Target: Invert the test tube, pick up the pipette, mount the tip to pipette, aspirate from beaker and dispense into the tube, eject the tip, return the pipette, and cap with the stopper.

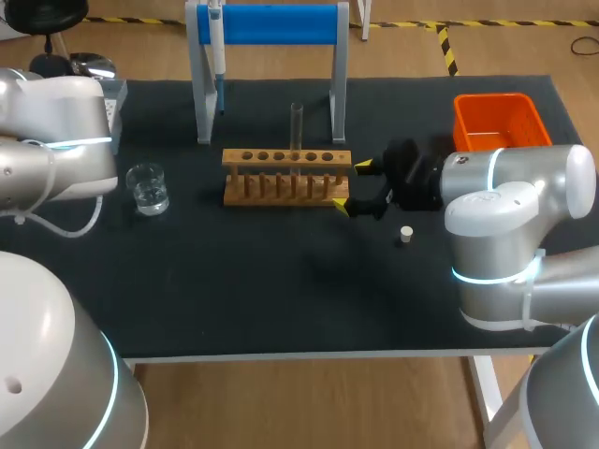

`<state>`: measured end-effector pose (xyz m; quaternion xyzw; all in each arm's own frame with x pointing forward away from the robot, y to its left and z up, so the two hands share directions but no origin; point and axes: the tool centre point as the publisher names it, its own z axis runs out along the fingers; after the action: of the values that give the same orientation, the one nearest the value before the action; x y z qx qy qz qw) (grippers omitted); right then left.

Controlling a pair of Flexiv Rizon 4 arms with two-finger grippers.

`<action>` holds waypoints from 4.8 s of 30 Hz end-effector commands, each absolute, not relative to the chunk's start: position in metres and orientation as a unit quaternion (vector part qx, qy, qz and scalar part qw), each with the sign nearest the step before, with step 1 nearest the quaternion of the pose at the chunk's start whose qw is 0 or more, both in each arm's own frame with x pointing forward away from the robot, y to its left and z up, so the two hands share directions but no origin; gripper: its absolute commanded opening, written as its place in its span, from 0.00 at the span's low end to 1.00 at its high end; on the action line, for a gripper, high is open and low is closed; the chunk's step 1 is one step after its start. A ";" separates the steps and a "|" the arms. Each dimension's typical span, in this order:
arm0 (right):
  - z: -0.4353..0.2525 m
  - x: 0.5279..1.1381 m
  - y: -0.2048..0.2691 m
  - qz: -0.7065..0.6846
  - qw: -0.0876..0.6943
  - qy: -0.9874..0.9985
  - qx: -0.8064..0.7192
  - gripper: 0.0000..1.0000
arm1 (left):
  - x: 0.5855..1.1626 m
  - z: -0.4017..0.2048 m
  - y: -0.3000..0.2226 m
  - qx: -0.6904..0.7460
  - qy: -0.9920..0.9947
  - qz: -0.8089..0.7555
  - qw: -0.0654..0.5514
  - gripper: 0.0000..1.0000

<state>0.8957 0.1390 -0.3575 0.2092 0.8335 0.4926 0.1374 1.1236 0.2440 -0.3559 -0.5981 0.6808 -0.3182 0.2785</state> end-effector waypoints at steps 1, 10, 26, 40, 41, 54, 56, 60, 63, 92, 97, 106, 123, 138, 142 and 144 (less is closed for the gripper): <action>-0.357 0.896 0.138 0.492 0.136 0.834 0.209 1.00 | 1.132 -0.361 0.243 -0.598 0.683 -0.315 0.277 0.37; -0.357 0.896 0.138 0.492 0.136 0.834 0.209 1.00 | 1.135 -0.363 0.244 -0.599 0.683 -0.314 0.275 0.34; -0.357 0.896 0.138 0.492 0.136 0.834 0.209 1.00 | 1.135 -0.366 0.246 -0.606 0.678 -0.314 0.273 0.31; -0.357 0.896 0.138 0.492 0.136 0.834 0.209 1.00 | 1.137 -0.367 0.247 -0.607 0.678 -0.314 0.270 0.30; -0.357 0.896 0.138 0.492 0.136 0.834 0.209 1.00 | 1.137 -0.367 0.247 -0.607 0.678 -0.314 0.270 0.30; -0.357 0.896 0.138 0.492 0.136 0.834 0.209 1.00 | 1.139 -0.368 0.247 -0.605 0.683 -0.309 0.269 0.22; -0.357 0.896 0.138 0.492 0.136 0.834 0.209 1.00 | 1.140 -0.369 0.246 -0.605 0.683 -0.308 0.269 0.22; -0.357 0.896 0.138 0.492 0.136 0.834 0.209 1.00 | 1.140 -0.369 0.246 -0.604 0.685 -0.306 0.269 0.21; -0.357 0.896 0.138 0.492 0.136 0.834 0.209 1.00 | 1.141 -0.370 0.246 -0.604 0.685 -0.306 0.268 0.20; -0.357 0.896 0.138 0.492 0.136 0.834 0.209 1.00 | 1.138 -0.365 0.244 -0.602 0.683 -0.308 0.275 0.00; -0.357 0.896 0.138 0.492 0.136 0.834 0.209 1.00 | 1.137 -0.363 0.242 -0.602 0.682 -0.308 0.278 0.00; -0.357 0.896 0.138 0.492 0.136 0.834 0.209 1.00 | 1.134 -0.351 0.242 -0.600 0.679 -0.309 0.288 0.00; -0.357 0.896 0.138 0.492 0.136 0.834 0.209 1.00 | 1.118 -0.316 0.245 -0.594 0.666 -0.317 0.321 0.00; -0.357 0.896 0.138 0.492 0.136 0.834 0.209 1.00 | 1.086 -0.252 0.208 -0.523 0.691 -0.350 0.356 0.00; -0.357 0.896 0.138 0.492 0.136 0.834 0.209 1.00 | 1.067 -0.226 0.181 -0.469 0.727 -0.362 0.348 0.00; -0.357 0.896 0.138 0.492 0.136 0.834 0.209 1.00 | 1.053 -0.213 0.163 -0.430 0.748 -0.382 0.331 0.00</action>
<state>0.8957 0.1391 -0.3575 0.2092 0.8335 0.4926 0.1374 1.0916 0.1632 -0.2389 -0.4612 0.7270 -0.3627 0.3566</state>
